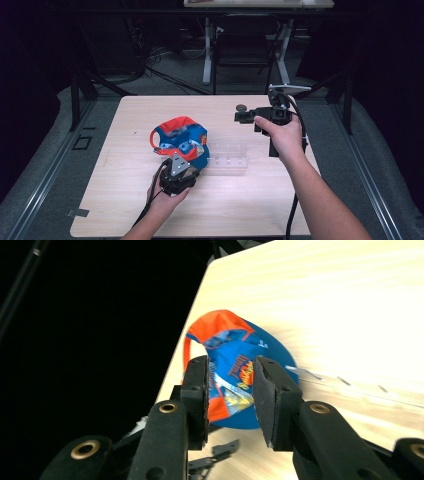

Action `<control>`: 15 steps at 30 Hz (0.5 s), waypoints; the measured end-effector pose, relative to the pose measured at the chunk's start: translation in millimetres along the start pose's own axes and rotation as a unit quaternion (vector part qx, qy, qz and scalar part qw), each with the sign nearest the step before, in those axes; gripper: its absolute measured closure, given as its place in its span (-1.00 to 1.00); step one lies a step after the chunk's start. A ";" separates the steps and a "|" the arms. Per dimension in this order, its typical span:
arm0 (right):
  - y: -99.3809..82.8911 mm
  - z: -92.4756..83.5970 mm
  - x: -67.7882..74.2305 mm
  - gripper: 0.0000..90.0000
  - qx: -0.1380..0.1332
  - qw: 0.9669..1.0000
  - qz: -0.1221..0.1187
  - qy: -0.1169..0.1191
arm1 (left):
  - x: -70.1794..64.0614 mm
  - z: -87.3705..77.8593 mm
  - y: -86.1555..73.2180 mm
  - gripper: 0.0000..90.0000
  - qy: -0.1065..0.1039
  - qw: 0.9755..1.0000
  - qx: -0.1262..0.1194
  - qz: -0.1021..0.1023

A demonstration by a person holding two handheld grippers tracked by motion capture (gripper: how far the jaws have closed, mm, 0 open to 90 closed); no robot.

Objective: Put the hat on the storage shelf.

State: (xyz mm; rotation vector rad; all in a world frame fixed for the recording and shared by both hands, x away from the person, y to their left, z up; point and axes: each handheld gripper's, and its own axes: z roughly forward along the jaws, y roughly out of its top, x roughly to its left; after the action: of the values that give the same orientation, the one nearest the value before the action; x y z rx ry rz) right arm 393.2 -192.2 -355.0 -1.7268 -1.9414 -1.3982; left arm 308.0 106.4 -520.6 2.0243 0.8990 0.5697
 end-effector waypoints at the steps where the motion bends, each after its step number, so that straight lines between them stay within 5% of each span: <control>1: -1.7 -2.4 -0.7 0.51 -0.002 1.000 -0.005 -0.009 | 2.0 -4.4 -1.6 0.22 0.001 1.000 -0.002 0.003; 9: -8.0 -13.4 -3.7 0.48 -0.006 0.999 -0.020 -0.037 | 13.7 -18.3 -13.9 0.06 0.006 1.000 -0.001 0.002; 15: -14.1 -18.5 -8.7 0.47 -0.008 0.998 -0.027 -0.054 | 27.7 -26.5 -25.1 0.04 0.018 1.000 0.006 -0.016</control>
State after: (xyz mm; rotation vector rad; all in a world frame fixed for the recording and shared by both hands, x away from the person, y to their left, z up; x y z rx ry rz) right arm 376.0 -209.8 -358.1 -1.8048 -2.0525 -1.3683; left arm 298.5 151.1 -524.9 2.0116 0.9573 0.5866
